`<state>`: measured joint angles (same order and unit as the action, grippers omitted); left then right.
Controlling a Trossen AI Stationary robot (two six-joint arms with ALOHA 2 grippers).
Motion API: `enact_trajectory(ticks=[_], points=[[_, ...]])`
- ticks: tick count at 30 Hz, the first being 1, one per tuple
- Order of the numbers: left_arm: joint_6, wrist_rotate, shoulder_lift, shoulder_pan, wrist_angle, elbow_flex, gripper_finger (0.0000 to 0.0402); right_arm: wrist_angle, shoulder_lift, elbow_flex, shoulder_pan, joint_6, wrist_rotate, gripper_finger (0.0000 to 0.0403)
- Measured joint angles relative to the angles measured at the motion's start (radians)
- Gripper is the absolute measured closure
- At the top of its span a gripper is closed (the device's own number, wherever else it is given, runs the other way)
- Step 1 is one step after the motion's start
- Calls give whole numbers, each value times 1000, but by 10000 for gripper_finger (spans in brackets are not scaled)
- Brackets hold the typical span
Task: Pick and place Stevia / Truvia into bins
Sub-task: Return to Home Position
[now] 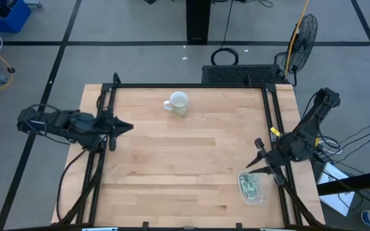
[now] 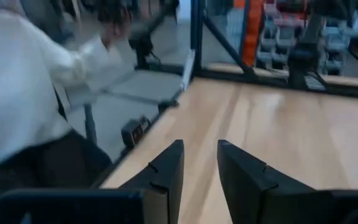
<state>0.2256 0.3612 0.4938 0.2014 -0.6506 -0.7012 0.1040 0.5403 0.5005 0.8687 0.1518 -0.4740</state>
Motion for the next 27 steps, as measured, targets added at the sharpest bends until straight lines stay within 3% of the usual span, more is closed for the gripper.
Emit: enact_trajectory(ticks=[5,11,18,27], points=[[-79,-32,-186,3,262,224,360,-234,-129,-220,-40,20,59,313],[-183,-107,-330,-26,522,414,360,-322,-264,-377,-173,81,130,313],[-145,-194,-367,-137,500,445,360,-310,-345,-403,-392,48,356,314],[-142,-321,-364,-243,546,490,360,-200,-410,-403,-613,20,407,314]])
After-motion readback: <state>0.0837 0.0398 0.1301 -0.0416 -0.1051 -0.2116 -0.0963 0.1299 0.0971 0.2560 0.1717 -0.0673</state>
